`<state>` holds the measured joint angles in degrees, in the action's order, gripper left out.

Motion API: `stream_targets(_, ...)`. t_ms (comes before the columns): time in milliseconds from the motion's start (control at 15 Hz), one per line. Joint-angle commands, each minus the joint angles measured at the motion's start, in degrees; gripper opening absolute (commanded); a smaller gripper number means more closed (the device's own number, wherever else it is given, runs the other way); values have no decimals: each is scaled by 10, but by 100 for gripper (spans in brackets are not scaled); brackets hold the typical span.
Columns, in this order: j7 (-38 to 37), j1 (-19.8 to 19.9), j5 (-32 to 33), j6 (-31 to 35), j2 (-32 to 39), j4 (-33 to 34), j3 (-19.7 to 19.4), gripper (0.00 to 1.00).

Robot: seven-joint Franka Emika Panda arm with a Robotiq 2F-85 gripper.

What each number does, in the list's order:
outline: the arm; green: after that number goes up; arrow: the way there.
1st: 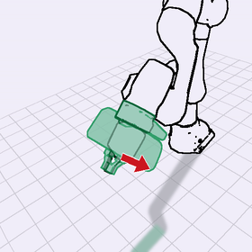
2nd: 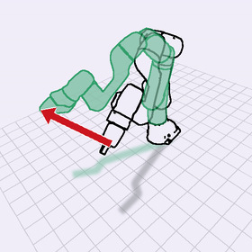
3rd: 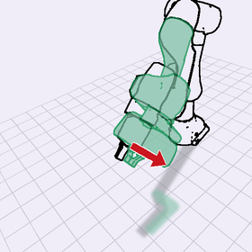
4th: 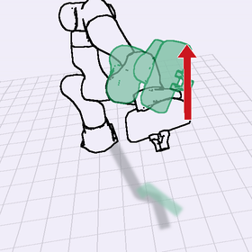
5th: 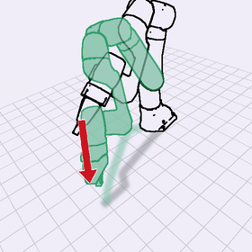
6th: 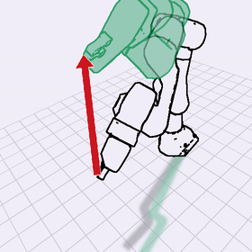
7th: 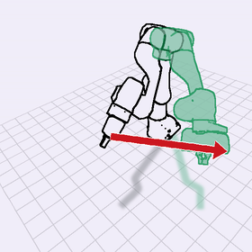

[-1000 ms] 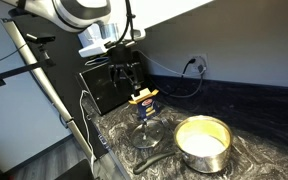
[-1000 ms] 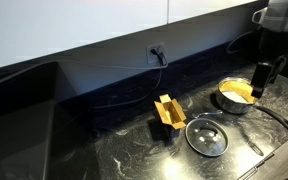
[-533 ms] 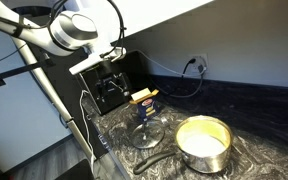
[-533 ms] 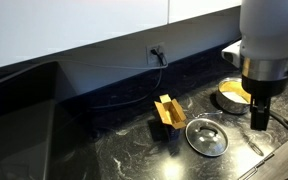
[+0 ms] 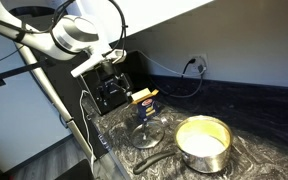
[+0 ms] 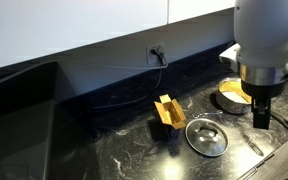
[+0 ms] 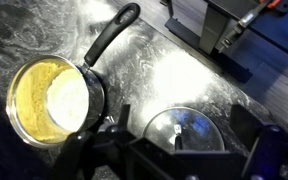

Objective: Pour some contents from the box into the pot

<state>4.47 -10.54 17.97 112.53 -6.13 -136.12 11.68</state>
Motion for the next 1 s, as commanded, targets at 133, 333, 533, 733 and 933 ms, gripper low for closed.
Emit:
stream_targets(133, -16, -28, 138, -40, 69, 18, 36, 100)
stream_targets(333, -19, -52, 211, -58, 108, 21, 52, 100)
stream_targets(533, -7, -76, 278, -85, 140, 26, 63, 100)
stream_targets(733, 14, -96, 340, -108, 161, 25, 73, 100)
stream_targets(933, 43, -108, 399, -124, 175, 20, 82, 100)
